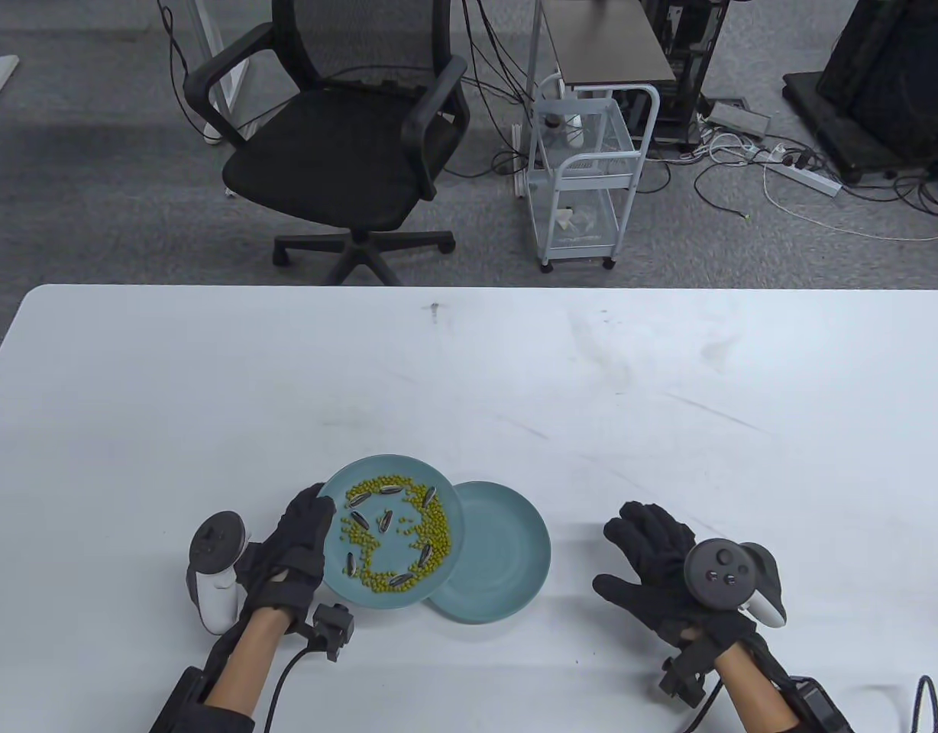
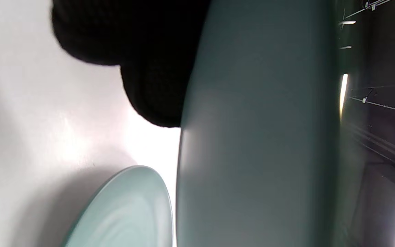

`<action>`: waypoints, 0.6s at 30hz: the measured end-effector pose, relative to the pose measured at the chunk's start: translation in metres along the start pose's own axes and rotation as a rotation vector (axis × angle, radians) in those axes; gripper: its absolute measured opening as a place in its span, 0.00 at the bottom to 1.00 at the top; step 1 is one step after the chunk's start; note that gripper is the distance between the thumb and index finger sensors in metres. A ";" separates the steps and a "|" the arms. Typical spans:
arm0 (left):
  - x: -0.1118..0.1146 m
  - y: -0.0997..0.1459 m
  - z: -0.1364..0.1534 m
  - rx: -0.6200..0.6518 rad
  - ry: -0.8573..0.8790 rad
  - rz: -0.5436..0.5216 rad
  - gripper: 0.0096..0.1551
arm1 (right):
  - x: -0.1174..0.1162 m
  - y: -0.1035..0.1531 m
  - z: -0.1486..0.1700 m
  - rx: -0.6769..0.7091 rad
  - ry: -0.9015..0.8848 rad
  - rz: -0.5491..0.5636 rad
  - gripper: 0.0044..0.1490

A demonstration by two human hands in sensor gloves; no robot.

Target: Pick sunflower seeds with hand pinch into plate

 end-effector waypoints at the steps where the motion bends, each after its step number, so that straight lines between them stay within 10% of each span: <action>1: 0.002 0.000 0.001 -0.006 0.018 0.005 0.26 | 0.000 -0.003 -0.006 0.005 0.006 -0.008 0.50; 18: 0.012 0.000 0.005 -0.014 0.063 0.034 0.26 | -0.039 -0.093 -0.141 0.214 0.167 -0.133 0.34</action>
Point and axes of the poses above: the tracker on the back of each hand, its own z axis roughly to the little-finger side, its own y axis roughly from the fingertips to the wrist, x = y × z, the point moved 3 cm from there along -y, roughly from the wrist to the fingertips, and after that the axes turned 8 degrees about -y, right-handed, at the moved point
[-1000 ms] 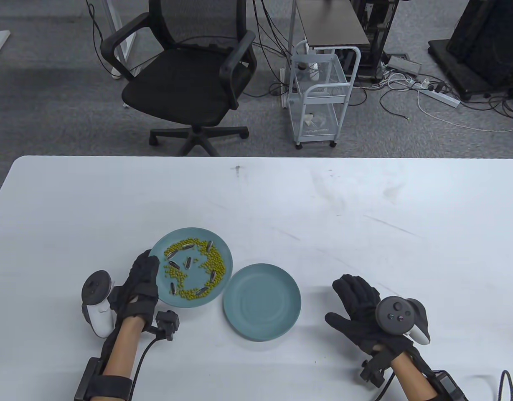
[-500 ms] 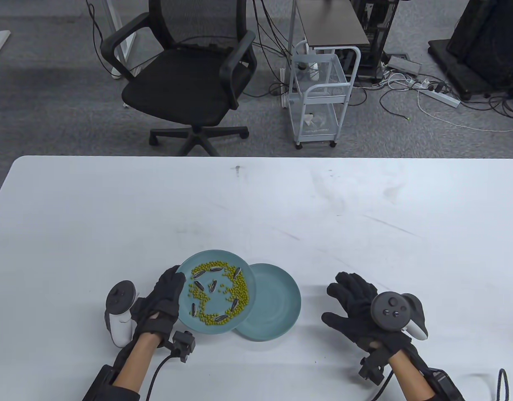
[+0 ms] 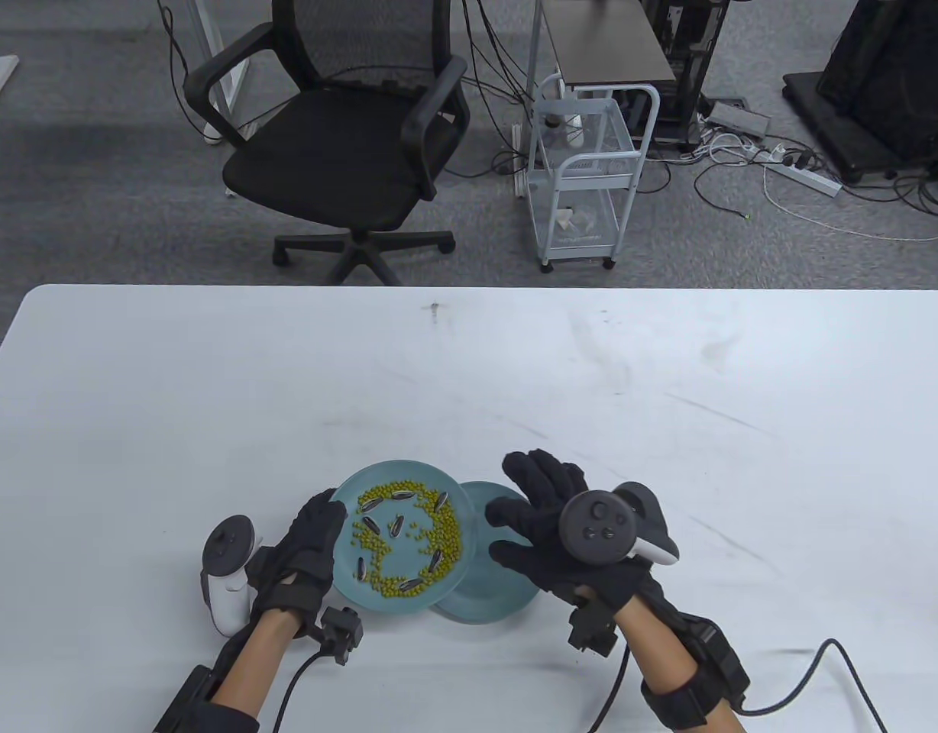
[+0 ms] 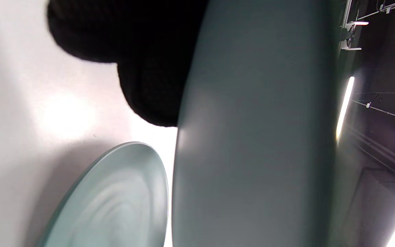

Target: Pick sunflower seeds with hand pinch into plate

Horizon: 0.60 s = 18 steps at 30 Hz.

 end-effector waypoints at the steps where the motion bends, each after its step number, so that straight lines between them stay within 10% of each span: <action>1: 0.000 0.000 0.000 0.000 -0.001 0.002 0.26 | -0.003 -0.009 -0.006 -0.009 0.039 -0.019 0.33; 18: 0.010 -0.002 0.007 -0.012 -0.010 0.030 0.26 | -0.032 -0.077 0.002 -0.168 0.298 -0.140 0.27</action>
Point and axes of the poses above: the tracker on the back of each hand, its own z axis roughly to the little-finger side, its own y axis roughly from the fingertips to the wrist, x = y × z, the point moved 3 cm from there along -y, roughly from the wrist to the fingertips, and after that the axes turned 8 degrees about -y, right-handed, at the moved point
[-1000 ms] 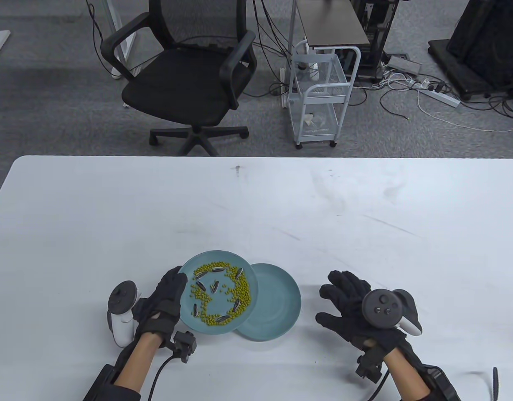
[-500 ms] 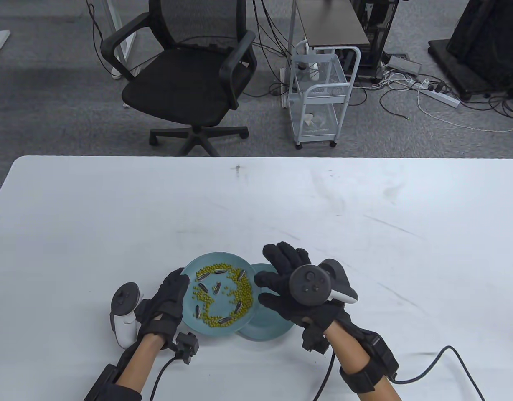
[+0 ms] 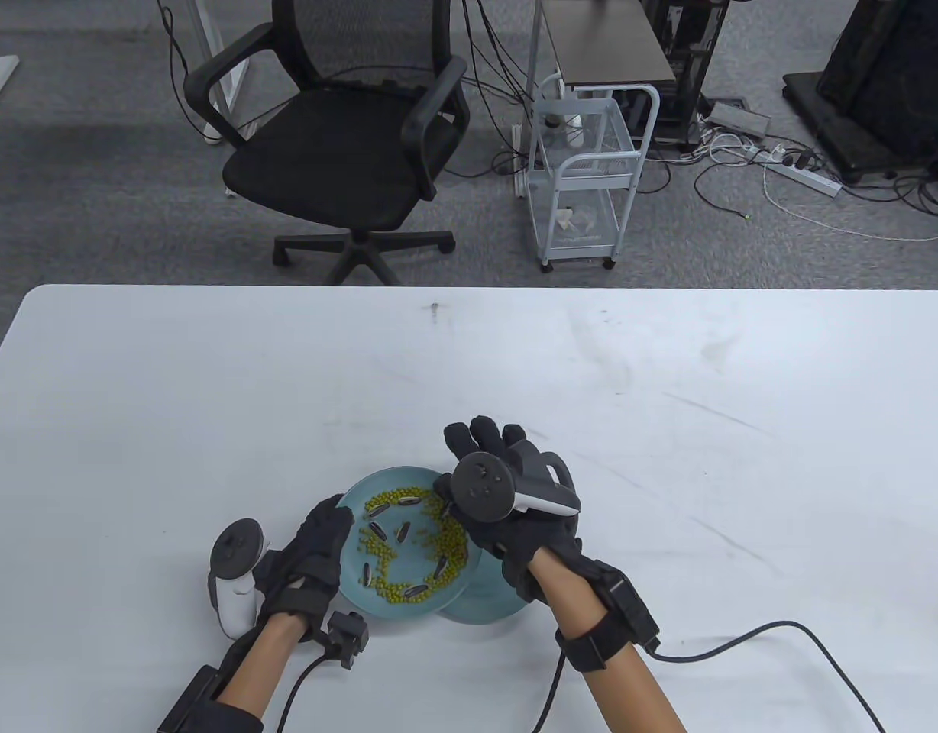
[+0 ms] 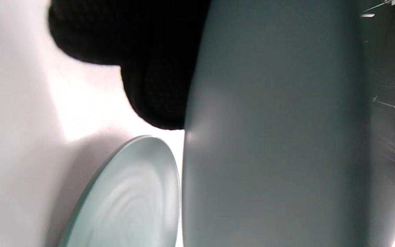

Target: Pick sunflower seeds with hand pinch into plate

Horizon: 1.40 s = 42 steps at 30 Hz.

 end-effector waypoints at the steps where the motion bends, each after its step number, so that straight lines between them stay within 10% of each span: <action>1: 0.002 -0.001 0.001 0.000 0.013 0.012 0.26 | -0.002 0.000 -0.001 0.001 0.018 0.001 0.28; 42: 0.018 0.003 0.002 0.016 -0.083 -0.048 0.26 | -0.023 -0.019 -0.018 -0.176 0.161 0.007 0.20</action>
Point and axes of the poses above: the tracker on the back of each hand, its own z axis roughly to the little-finger side, its own y axis roughly from the fingertips to the wrist, x = y × z, the point moved 3 cm from there along -y, roughly from the wrist to the fingertips, and after that the axes turned 8 degrees about -y, right-handed, at the moved point
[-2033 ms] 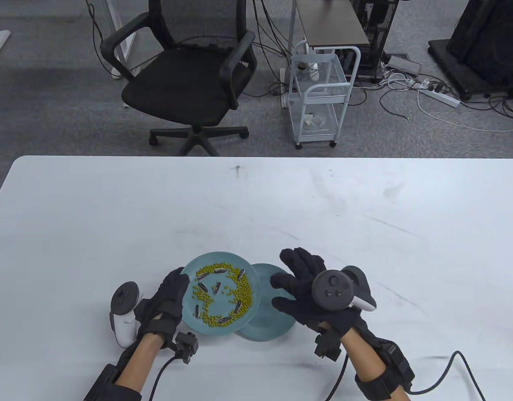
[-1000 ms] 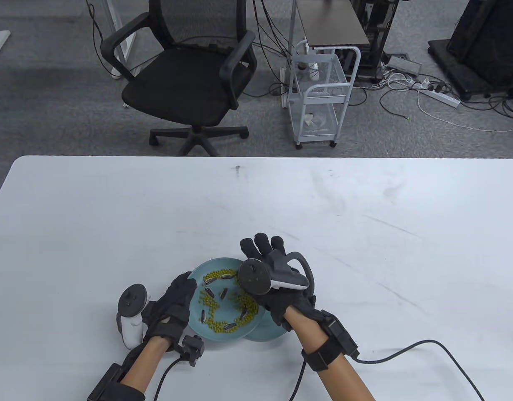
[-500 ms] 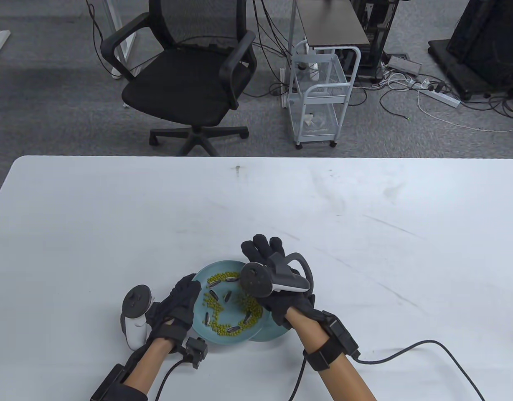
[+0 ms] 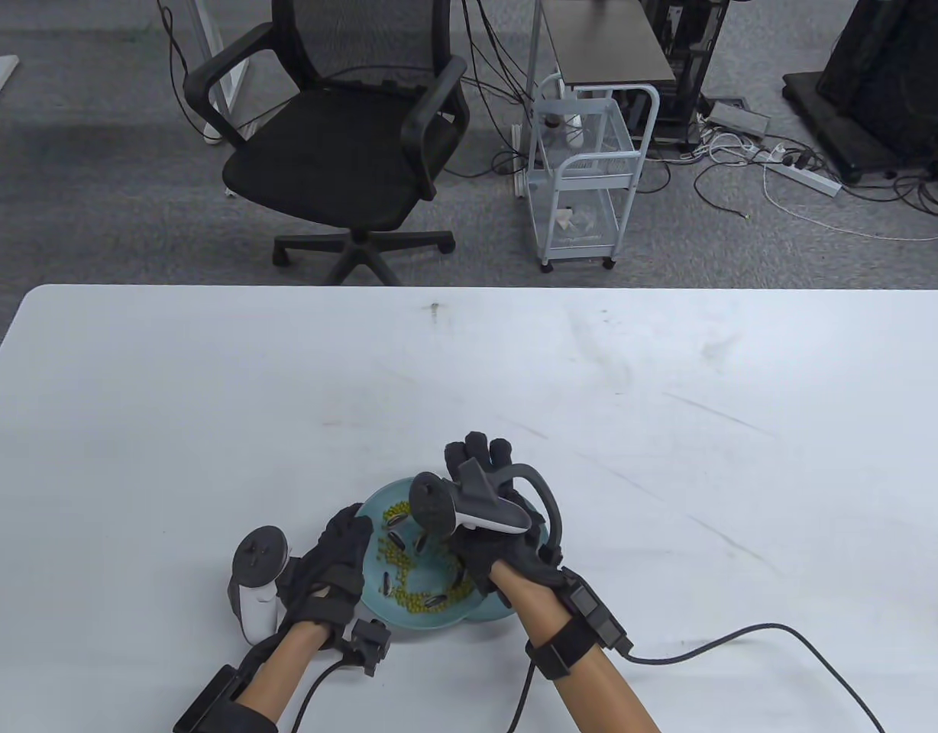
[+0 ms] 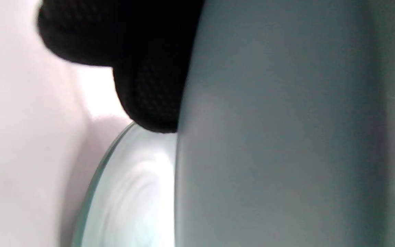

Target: Pick sunflower seeds with hand pinch into plate

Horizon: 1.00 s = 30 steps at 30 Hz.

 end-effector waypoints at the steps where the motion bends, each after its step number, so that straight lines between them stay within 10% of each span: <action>1: 0.000 0.000 -0.001 0.001 -0.005 -0.002 0.26 | 0.001 0.001 0.000 0.000 -0.017 0.011 0.20; 30: -0.001 0.000 0.003 0.000 -0.008 -0.008 0.26 | -0.005 0.004 0.014 0.021 -0.097 0.023 0.20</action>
Point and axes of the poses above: the tracker on the back of each hand, its own z axis roughly to the little-finger side, its own y axis roughly from the fingertips to the wrist, x = y × z, the point moved 3 cm from there along -y, roughly from the wrist to the fingertips, and after that the axes turned 8 degrees about -y, right-handed, at the moved point
